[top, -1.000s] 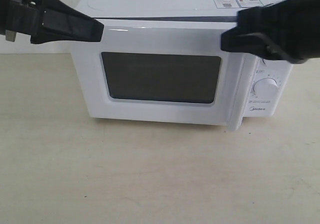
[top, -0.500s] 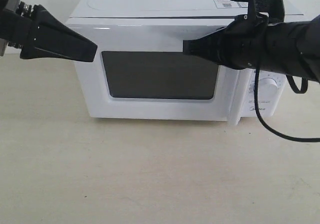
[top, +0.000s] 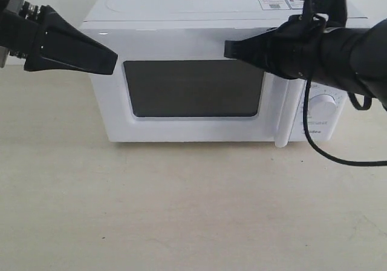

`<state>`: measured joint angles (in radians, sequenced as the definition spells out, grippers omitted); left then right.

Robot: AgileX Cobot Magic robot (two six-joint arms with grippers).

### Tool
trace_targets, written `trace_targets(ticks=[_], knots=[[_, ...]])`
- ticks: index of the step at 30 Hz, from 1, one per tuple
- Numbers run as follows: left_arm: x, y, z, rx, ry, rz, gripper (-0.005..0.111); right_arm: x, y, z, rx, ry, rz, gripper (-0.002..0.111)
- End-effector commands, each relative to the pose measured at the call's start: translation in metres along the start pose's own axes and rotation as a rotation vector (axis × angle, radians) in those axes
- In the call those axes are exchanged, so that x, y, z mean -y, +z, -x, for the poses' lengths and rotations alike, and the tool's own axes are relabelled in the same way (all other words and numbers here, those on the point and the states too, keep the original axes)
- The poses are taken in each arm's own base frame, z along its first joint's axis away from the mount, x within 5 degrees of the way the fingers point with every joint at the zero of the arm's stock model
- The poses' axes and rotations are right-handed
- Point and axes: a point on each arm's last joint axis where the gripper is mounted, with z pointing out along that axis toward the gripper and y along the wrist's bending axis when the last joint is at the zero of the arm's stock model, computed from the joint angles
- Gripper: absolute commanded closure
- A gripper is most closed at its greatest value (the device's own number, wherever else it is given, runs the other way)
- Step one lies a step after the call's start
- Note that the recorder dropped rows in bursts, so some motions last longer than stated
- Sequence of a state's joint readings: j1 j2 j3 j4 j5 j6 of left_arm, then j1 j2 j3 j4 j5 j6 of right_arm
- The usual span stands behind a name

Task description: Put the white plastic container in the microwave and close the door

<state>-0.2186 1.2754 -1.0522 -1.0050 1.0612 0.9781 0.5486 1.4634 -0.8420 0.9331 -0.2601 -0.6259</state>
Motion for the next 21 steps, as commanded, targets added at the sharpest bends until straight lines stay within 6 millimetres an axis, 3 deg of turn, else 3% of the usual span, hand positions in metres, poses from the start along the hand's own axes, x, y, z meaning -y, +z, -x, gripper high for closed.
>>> trace_targets(ticks=[1, 9, 12, 16, 18, 20, 21], knots=[[0.003, -0.002, 0.002, 0.007, 0.006, 0.0, 0.102, 0.013, 0.0, 0.016, 0.142, 0.024, -0.106, 0.108], [0.003, -0.002, 0.002, 0.006, 0.006, -0.002, 0.102, 0.004, 0.001, 0.015, 0.061, 0.026, -0.023, 0.108], [0.003, -0.002, 0.002, 0.007, 0.005, 0.001, 0.102, -0.001, -0.011, 0.01, 0.013, 0.02, 0.033, 0.108], [0.003, -0.003, 0.002, 0.009, 0.011, 0.001, 0.102, -0.001, -0.056, 0.011, 0.043, 0.026, 0.099, 0.108], [0.006, -0.005, 0.003, 0.016, 0.02, 0.004, 0.102, 0.001, -0.085, 0.009, 0.045, 0.023, 0.161, 0.108], [0.016, -0.014, 0.005, 0.05, 0.041, 0.005, 0.102, 0.003, -0.129, 0.011, 0.094, 0.028, 0.251, 0.108], [0.02, -0.017, 0.006, 0.067, 0.047, 0.002, 0.102, 0.005, -0.139, 0.01, 0.112, 0.029, 0.268, 0.108]])
